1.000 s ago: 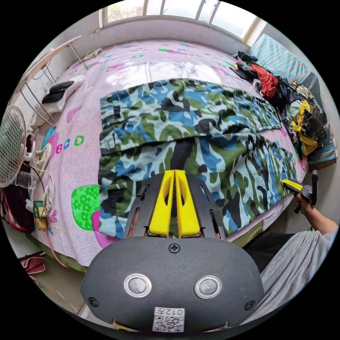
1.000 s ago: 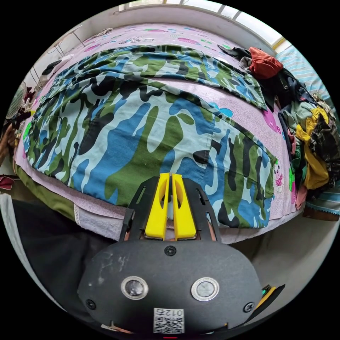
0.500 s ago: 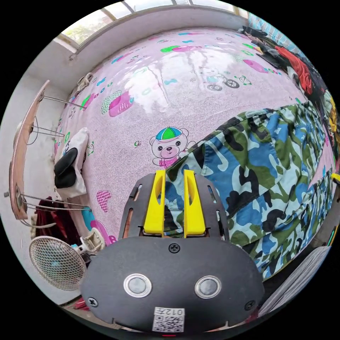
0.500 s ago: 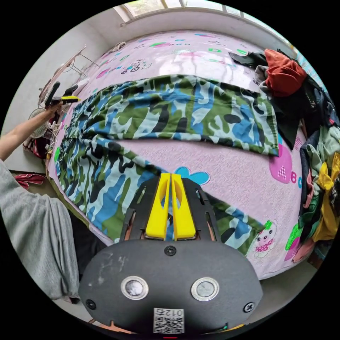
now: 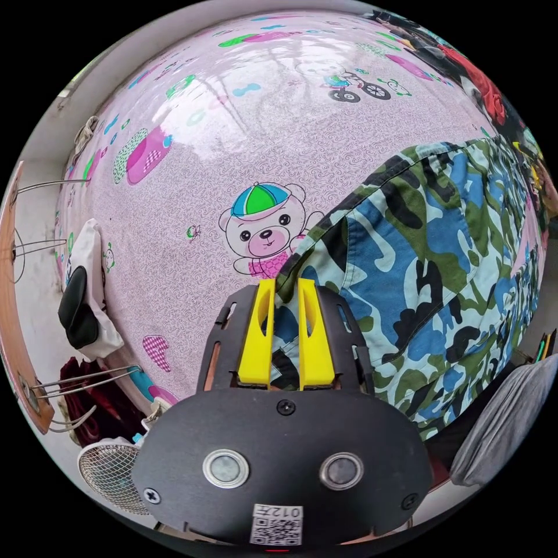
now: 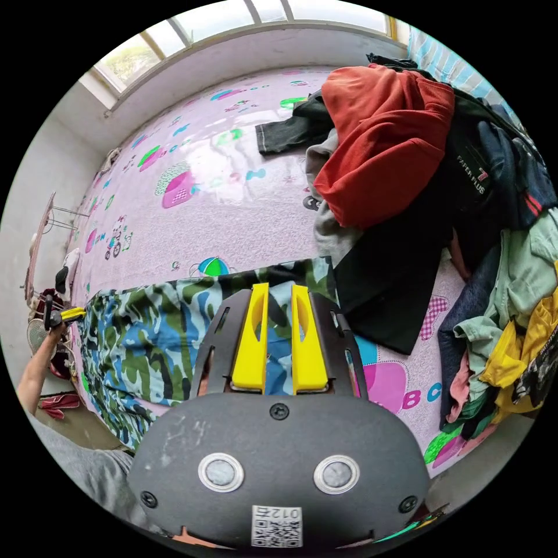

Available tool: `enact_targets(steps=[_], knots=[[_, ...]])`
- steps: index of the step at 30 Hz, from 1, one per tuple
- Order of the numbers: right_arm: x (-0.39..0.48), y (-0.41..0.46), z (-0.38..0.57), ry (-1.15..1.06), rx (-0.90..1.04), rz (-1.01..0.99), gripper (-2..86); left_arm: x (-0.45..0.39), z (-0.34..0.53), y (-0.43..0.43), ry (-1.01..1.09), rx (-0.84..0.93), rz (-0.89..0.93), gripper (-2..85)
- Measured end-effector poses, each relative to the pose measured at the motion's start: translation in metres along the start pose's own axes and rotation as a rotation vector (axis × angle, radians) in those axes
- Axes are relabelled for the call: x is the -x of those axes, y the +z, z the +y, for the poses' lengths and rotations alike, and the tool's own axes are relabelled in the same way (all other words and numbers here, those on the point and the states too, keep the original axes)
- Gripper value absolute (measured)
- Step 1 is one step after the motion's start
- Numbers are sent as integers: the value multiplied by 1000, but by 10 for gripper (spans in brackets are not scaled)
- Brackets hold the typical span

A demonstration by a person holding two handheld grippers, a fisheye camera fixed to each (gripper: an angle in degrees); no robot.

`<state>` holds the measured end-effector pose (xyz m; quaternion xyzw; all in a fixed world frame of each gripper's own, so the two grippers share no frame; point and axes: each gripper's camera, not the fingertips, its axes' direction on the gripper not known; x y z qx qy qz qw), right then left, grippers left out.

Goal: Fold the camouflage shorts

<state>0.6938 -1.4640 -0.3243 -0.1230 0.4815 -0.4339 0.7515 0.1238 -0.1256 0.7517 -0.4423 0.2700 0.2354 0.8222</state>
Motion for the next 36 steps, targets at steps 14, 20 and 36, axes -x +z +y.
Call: enact_targets(steps=[14, 20, 36], knots=[[94, -8, -102, 102, 89, 7, -2, -41, -6, 4, -2, -39, -59, 5], [123, -121, -84, 101, -37, -143, -9, -46, 3, -20, -12, -53, -57, 2], [153, -398, 146, 20, -89, -317, -9, -172, 215, -128, 279, -133, -80, 0]])
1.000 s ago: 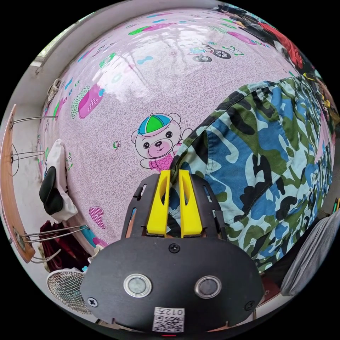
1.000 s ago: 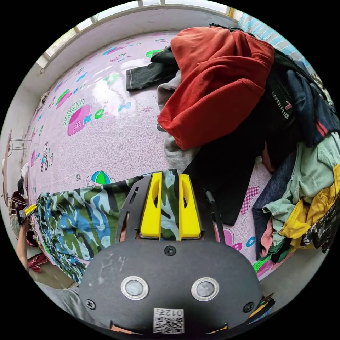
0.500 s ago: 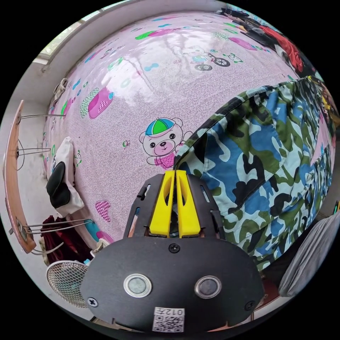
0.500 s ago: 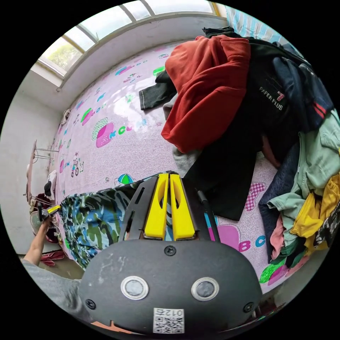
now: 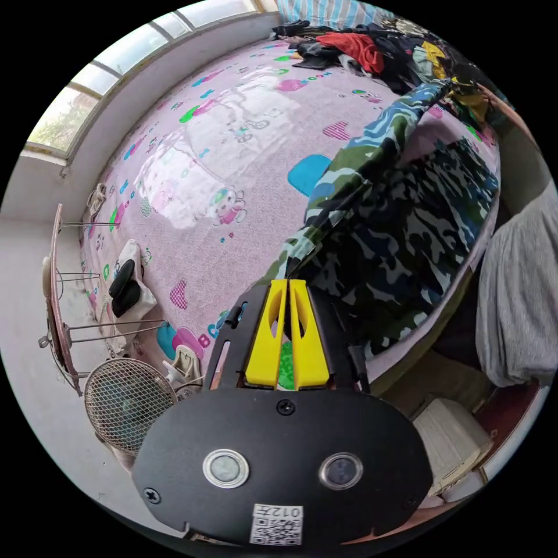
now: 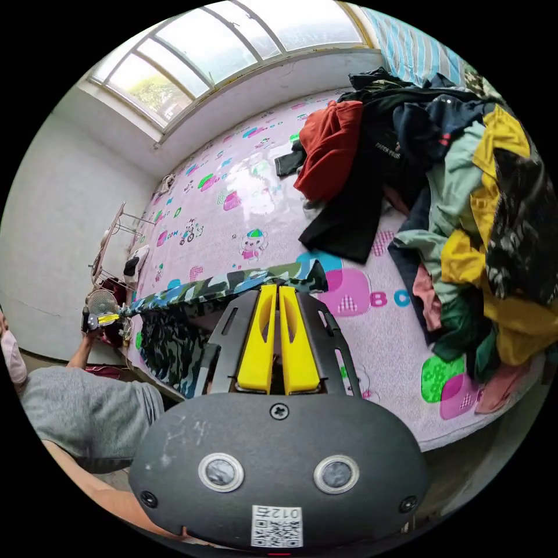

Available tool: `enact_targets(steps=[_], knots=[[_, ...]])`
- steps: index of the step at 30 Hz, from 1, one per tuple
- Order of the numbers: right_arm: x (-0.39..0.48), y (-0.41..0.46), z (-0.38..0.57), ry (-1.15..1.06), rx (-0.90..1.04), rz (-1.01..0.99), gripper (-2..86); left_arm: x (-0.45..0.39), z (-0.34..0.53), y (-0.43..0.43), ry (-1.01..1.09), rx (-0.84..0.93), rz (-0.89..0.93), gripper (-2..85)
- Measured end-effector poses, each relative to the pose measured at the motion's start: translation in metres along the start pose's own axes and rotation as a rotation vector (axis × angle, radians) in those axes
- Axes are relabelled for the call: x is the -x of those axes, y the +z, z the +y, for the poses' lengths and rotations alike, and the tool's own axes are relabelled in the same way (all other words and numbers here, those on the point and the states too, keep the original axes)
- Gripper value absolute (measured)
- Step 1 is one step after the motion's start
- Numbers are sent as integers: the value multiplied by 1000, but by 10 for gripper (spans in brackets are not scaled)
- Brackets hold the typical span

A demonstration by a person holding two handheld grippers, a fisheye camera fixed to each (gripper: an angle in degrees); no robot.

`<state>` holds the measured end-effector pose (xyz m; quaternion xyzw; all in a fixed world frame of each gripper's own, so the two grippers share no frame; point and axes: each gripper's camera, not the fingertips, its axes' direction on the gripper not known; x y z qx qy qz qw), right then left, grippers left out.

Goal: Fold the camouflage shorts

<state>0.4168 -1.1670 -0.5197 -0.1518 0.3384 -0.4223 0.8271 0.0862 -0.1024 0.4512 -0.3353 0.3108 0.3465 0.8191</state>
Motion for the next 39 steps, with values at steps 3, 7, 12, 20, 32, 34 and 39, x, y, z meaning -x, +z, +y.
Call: enact_targets(steps=[3, 7, 12, 20, 32, 34, 39], knots=[[-20, 0, 90, 140, 21, -34, -8, -56, 23, 21, 40, 63, -4, 0], [-45, 25, 200, 420, -7, -111, 1, -95, 36, 58, 23, 136, 40, -1], [-42, 28, 280, 725, -139, -180, 45, -110, 37, 77, -9, 174, 55, 0], [-4, 28, 274, 938, -297, -342, 96, -107, 32, 63, 3, 155, 27, 0], [60, 21, 160, 977, -66, -124, 78, -88, 38, 37, -89, 45, 15, -1], [68, 9, 159, 969, -39, -82, 83, -86, 40, 35, -101, 23, 13, -1], [87, -28, 195, 1032, -128, -76, 85, -86, 46, 41, -120, 1, 16, -1]])
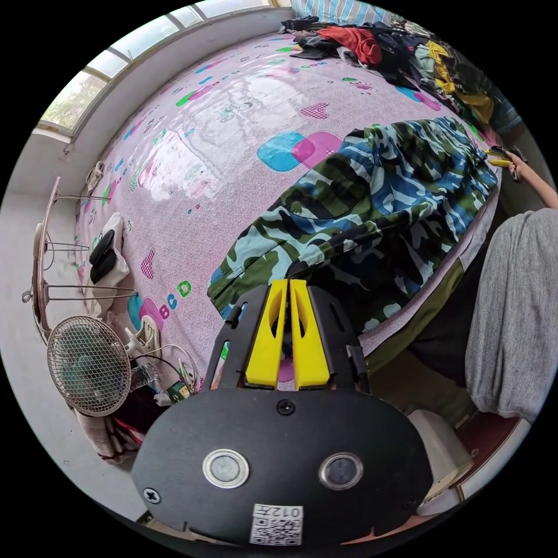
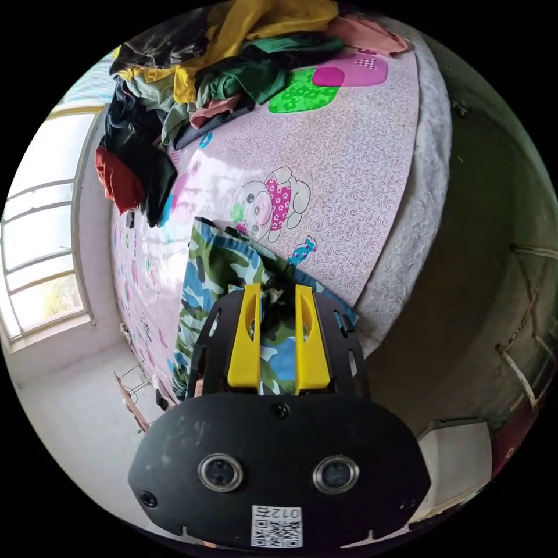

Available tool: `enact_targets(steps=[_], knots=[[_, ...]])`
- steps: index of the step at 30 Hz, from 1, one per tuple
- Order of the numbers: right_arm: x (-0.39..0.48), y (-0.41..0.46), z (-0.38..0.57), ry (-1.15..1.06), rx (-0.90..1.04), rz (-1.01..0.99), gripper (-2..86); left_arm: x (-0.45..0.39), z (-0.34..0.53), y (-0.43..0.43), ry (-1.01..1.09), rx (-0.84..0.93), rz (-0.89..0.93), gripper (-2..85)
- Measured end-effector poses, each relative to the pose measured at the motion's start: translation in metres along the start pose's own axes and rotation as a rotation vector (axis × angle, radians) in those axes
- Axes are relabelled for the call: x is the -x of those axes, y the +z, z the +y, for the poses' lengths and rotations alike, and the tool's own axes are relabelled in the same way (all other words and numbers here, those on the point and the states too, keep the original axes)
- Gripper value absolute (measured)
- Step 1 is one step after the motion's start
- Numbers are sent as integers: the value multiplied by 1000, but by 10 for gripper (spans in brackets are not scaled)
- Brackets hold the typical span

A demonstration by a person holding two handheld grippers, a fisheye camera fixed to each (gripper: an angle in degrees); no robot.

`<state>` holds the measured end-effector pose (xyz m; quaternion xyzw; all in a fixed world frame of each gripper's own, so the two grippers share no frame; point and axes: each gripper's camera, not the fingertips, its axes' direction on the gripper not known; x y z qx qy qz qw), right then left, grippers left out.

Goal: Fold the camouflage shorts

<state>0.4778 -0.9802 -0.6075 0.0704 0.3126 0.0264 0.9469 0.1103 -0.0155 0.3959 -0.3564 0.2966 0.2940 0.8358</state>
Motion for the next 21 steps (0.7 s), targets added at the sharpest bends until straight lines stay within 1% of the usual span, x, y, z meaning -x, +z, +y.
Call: enact_targets(steps=[2, 4, 7, 10, 13, 16, 18, 20, 21], knots=[[1, -10, 22, 7, -18, -96, 78, 0, 1, 4, -3, 3, 3, -1], [9, -11, 37, -5, -32, -103, 78, 0, 2, 9, -3, 13, 6, -1], [14, 10, 44, 8, 30, -107, 82, 0, 2, 16, 0, 25, 12, -1], [17, 28, 43, 38, 45, -106, 78, 1, 2, 20, 4, 29, 14, -1], [36, 28, 43, 5, 19, -72, 28, 2, 1, 22, 8, 26, 9, -1], [80, 7, 41, -73, -8, -162, 4, 8, -4, 16, 10, -7, -26, -1], [115, -18, 40, -147, -33, -245, -1, 20, -13, 0, -10, -67, -76, -1], [155, -64, 46, -249, -71, -364, -4, 27, -16, -19, -18, -122, -123, -1], [162, -78, 50, -278, -87, -377, -4, 29, -14, -33, -13, -153, -156, -1]])
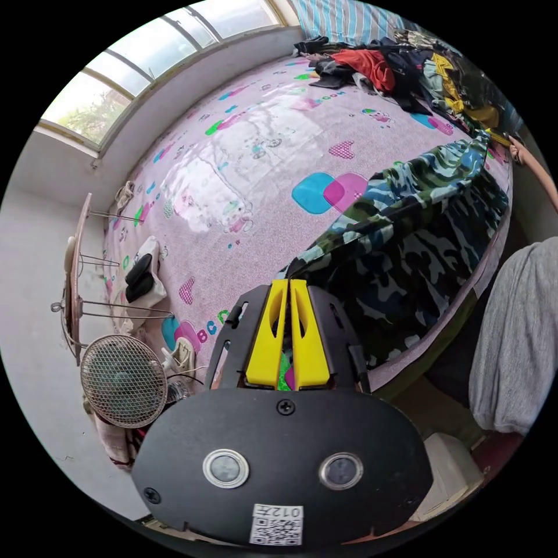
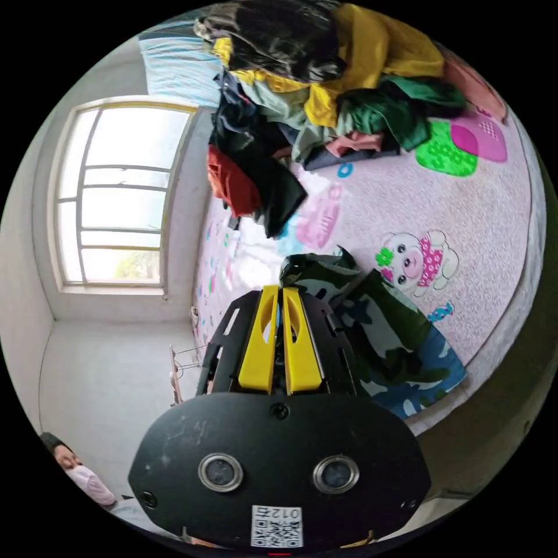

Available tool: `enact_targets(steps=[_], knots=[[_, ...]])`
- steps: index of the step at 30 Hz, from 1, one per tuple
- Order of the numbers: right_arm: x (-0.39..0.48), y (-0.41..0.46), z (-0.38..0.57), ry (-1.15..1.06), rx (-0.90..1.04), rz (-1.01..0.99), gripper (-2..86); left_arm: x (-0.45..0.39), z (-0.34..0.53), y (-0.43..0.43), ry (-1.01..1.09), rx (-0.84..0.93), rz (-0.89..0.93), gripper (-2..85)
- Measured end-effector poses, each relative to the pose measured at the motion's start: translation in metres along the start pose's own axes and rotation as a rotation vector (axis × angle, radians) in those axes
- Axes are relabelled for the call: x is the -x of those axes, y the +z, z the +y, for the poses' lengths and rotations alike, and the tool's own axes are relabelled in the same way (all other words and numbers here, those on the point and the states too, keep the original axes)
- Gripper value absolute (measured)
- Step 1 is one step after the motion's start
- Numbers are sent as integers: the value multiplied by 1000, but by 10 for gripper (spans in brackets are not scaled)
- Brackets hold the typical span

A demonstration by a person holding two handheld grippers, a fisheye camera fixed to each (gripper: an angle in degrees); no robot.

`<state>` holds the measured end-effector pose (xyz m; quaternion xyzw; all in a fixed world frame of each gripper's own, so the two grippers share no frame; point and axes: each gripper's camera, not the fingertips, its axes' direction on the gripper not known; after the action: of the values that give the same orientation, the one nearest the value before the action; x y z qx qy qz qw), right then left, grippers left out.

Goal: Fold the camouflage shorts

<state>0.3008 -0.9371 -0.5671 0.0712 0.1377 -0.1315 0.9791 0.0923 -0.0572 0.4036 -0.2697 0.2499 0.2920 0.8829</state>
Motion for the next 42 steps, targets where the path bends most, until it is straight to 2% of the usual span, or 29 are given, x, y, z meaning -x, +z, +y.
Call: enact_targets(steps=[2, 4, 6, 10, 13, 16, 20, 26, 30, 38, 42], knots=[[27, -45, 13, -102, -36, 7, -5, -3, 7, -16, 40, -27, -30, -1], [12, -71, 32, -95, -43, 16, -5, -15, 21, -21, 106, -28, -11, -1], [-26, -85, 57, -40, -34, 45, -5, -41, 42, -6, 181, 30, 41, -1], [-147, -66, 117, 134, 69, 294, -5, -91, 65, 59, 274, 200, 99, -2], [-204, -56, 148, 245, 28, 294, -4, -125, 72, 112, 349, 341, 124, -2], [-209, -56, 149, 232, -24, 257, -4, -126, 67, 132, 307, 360, 128, -2], [-187, -68, 129, 107, 8, 245, -4, -102, 59, 120, 221, 295, 158, -1], [-242, -45, 125, 138, 57, 396, -4, -110, 67, 149, 187, 327, 197, -1], [-270, -27, 120, 181, 50, 462, -4, -128, 61, 177, 186, 402, 150, -1], [-277, 10, 65, -34, 123, 703, -4, -132, 44, 202, 112, 502, 124, 2], [-280, 35, 26, -143, 147, 760, -5, -126, 38, 206, 72, 531, 149, 3]])
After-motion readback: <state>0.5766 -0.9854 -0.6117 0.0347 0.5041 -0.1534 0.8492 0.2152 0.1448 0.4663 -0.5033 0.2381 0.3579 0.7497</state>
